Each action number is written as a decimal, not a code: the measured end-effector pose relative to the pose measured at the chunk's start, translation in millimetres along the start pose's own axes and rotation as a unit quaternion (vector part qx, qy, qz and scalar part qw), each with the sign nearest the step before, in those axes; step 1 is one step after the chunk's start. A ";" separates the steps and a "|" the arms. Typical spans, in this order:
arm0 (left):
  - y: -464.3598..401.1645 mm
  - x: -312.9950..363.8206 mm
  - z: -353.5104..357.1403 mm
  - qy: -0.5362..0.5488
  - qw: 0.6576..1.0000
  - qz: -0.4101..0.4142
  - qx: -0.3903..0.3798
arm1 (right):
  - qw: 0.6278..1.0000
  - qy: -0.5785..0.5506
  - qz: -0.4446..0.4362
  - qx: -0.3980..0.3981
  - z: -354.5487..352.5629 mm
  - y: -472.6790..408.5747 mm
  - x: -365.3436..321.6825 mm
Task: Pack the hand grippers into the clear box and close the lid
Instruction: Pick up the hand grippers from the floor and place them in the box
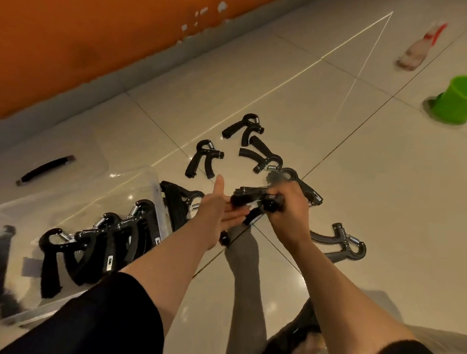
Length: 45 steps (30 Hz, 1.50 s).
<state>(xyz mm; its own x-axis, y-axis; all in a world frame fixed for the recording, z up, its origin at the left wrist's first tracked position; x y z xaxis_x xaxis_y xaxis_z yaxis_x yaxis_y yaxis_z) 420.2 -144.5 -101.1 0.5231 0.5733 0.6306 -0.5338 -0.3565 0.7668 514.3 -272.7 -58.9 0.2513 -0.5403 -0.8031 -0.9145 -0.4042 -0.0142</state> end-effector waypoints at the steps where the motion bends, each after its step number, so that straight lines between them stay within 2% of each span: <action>1: 4.9 4.3 -5.4 0.009 1.000 -0.003 -0.008 | 1.000 -0.018 -0.006 -0.003 2.2 3.5 -11.3; 5: 26.8 14.2 -31.6 -0.048 0.999 0.018 0.000 | 0.997 -0.055 -0.024 -0.046 18.3 20.5 -48.1; 7: 35.0 15.2 -48.9 -0.018 0.999 0.044 0.017 | 0.996 -0.017 -0.051 -0.072 29.3 31.0 -60.9; 9: 43.1 18.2 -64.3 0.041 0.996 0.079 0.023 | 0.997 0.002 -0.058 -0.060 33.1 37.3 -65.5; 13: 61.2 30.7 -98.5 0.104 0.984 0.145 0.021 | 0.986 -0.147 0.032 -0.071 43.9 45.8 -79.7; 16: 74.6 36.9 -131.0 0.092 0.977 0.189 0.024 | 0.974 -0.196 0.024 -0.111 61.3 56.7 -117.5; 20: 92.4 35.6 -180.3 0.069 0.969 0.231 0.049 | 0.984 -0.095 -0.033 -0.150 92.5 70.6 -155.1; 23: 99.8 26.7 -217.1 0.052 0.969 0.228 0.084 | 0.978 -0.038 -0.033 -0.204 126.3 83.6 -169.4; 30: 99.8 -3.3 -289.3 -0.043 0.961 0.183 0.205 | 0.963 0.038 -0.038 -0.263 195.5 102.7 -189.7; 37: 80.4 -3.2 -325.4 -0.145 0.956 0.125 0.221 | 0.959 0.091 -0.012 -0.270 240.6 107.5 -189.5; 39: 74.5 0.5 -330.9 -0.223 0.938 0.121 0.236 | 0.953 0.118 0.010 -0.278 254.1 106.4 -181.6; 41: 71.4 5.2 -330.7 -0.315 0.906 0.132 0.249 | 0.943 0.139 0.037 -0.301 268.2 106.4 -171.9; 45: 59.1 2.4 -324.9 -0.389 0.882 0.130 0.231 | 0.928 0.193 0.065 -0.313 285.2 101.5 -157.7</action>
<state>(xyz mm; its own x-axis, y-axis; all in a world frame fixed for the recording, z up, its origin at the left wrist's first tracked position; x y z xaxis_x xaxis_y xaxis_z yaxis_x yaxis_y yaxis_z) 174.1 75.5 -93.1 0.8168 -0.1875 0.5456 -0.4684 -0.7676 0.4375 291.4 -18.1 -103.6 0.3569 -0.7897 -0.4989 -0.6121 -0.6012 0.5138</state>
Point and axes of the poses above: each hand's wrist, its own y-axis away from the middle knuckle, its own z-axis out of the palm, x = y × z, the point moved 9 cm from there along -y, towards the middle knuckle
